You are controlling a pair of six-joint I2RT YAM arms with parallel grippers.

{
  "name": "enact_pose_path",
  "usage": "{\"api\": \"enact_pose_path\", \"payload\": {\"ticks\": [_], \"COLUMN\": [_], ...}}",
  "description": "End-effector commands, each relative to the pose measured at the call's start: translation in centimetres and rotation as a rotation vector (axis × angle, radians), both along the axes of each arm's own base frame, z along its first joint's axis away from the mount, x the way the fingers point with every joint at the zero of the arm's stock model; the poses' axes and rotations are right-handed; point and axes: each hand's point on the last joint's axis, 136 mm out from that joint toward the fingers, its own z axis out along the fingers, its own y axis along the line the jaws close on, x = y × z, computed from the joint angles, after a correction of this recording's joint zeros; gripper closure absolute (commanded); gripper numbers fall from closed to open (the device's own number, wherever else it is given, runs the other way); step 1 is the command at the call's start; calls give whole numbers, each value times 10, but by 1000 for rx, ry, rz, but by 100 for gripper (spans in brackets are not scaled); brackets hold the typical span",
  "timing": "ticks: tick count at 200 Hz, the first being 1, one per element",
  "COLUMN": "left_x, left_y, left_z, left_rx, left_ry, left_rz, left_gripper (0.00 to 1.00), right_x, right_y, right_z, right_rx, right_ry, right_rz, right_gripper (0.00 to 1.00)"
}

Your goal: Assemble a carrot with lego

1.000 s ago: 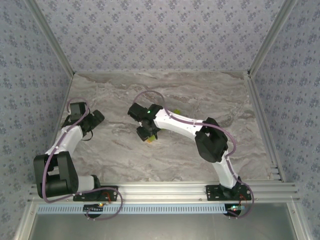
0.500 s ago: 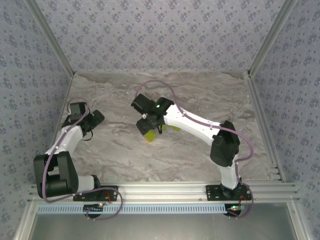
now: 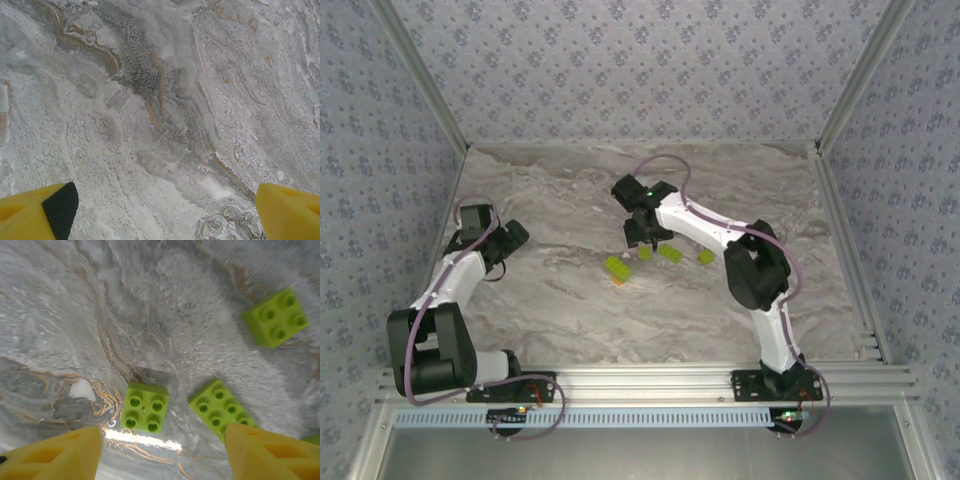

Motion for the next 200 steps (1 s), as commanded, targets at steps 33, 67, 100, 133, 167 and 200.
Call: {"api": "enact_pose_path", "payload": {"ticks": [33, 67, 100, 133, 167, 200], "left_x": [5, 5, 5, 5, 5, 5], "left_y": [0, -1, -1, -1, -1, -1], "left_z": [10, 9, 7, 7, 7, 7], "left_rx": [-11, -12, -13, -12, -13, -13], "left_ry": [-36, -34, -31, -31, -30, -31], "left_rz": [-6, -7, -7, -6, -6, -9], "left_gripper": [7, 7, 7, 7, 7, 7], "right_x": [2, 1, -3, -7, -10, -11], "right_y": [10, 9, 4, 2, 0, 0], "right_z": [-34, -46, -55, -63, -66, -69], "right_rx": [23, 21, 11, 7, 6, 3], "right_ry": [58, 76, 92, 106, 113, 116], "right_rz": [-63, -78, -92, -104, -107, -102], "right_gripper": [40, 43, 44, 45, 47, 55]}}
